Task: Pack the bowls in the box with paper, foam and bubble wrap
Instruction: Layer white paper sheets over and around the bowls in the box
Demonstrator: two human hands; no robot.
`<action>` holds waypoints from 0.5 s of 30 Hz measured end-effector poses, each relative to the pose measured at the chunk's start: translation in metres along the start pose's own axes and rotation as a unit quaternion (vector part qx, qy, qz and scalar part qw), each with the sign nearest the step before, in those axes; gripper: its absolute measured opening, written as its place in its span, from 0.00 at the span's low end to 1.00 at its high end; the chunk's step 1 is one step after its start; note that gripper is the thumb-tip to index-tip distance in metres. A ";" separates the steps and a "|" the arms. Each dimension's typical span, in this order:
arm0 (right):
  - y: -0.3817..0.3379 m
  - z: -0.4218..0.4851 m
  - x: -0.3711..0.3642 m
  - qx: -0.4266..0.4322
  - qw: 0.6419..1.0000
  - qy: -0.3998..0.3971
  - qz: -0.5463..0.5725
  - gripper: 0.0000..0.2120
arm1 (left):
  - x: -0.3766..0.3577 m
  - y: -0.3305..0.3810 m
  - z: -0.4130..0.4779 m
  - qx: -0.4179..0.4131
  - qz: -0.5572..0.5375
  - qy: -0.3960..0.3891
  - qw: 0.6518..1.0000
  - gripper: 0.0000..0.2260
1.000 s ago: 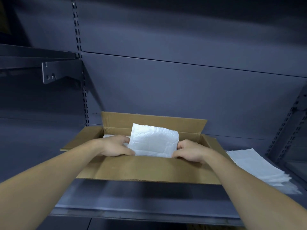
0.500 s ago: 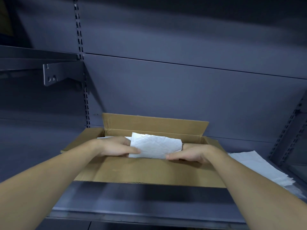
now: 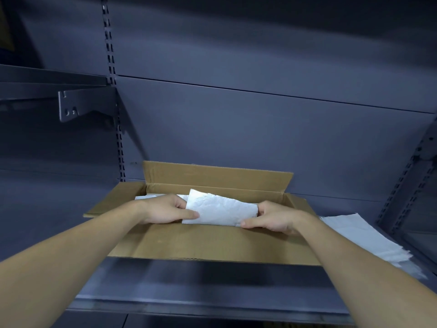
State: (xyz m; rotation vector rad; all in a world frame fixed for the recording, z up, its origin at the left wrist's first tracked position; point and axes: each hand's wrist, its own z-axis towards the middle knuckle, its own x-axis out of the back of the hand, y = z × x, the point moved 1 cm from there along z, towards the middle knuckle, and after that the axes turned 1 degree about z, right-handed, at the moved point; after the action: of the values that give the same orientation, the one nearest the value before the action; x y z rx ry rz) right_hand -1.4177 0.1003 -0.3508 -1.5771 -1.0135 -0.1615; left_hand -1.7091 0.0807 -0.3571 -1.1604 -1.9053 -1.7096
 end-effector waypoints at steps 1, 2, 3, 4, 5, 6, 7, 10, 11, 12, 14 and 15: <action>-0.001 0.000 -0.002 -0.012 1.000 0.003 -0.021 0.18 | 0.000 0.001 -0.002 -0.004 -0.017 -0.011 1.000 0.19; -0.004 -0.001 -0.003 -0.026 0.999 0.006 -0.039 0.19 | 0.000 0.003 -0.003 -0.001 -0.026 -0.024 0.999 0.20; -0.004 0.000 -0.004 -0.040 0.998 0.008 -0.050 0.20 | -0.001 0.002 -0.003 0.010 -0.022 -0.035 0.999 0.23; -0.004 0.002 -0.005 -0.051 0.997 0.004 -0.055 0.22 | -0.002 0.001 -0.004 0.028 0.001 -0.040 0.999 0.26; -0.005 0.003 -0.007 -0.058 0.997 -0.001 -0.054 0.24 | -0.003 0.000 -0.006 0.044 0.036 -0.036 0.998 0.29; -0.005 0.004 -0.007 -0.059 0.997 -0.002 -0.049 0.26 | -0.003 0.000 -0.006 0.056 0.062 -0.029 0.996 0.31; -0.006 0.004 -0.006 -0.054 0.998 -0.001 -0.036 0.27 | -0.002 -0.002 -0.004 0.060 0.066 -0.024 0.996 0.33; -0.008 0.001 -0.003 -0.001 0.999 0.022 0.049 0.16 | 0.001 0.003 -0.003 0.041 0.018 -0.003 0.999 0.25; -0.008 0.001 -0.002 0.018 0.995 0.044 0.084 0.12 | 0.003 0.006 -0.005 0.024 0.008 0.014 1.000 0.22; -0.008 0.002 -0.001 0.032 0.991 0.070 0.107 0.09 | 0.005 0.009 -0.006 0.008 -0.006 0.037 0.999 0.20; -0.010 0.006 -0.002 0.051 0.986 0.120 0.101 0.07 | 0.008 0.011 -0.008 -0.027 -0.058 0.098 0.993 0.17; -0.011 0.009 -0.003 0.056 0.985 0.136 0.094 0.07 | 0.010 0.010 -0.006 -0.050 -0.065 0.146 0.986 0.14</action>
State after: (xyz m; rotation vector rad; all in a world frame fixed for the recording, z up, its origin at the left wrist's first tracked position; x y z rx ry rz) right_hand -1.4309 0.1061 -0.3470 -1.4914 -0.6475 -0.1804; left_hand -1.7093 0.0778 -0.3419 -0.7777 -1.7640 -1.9429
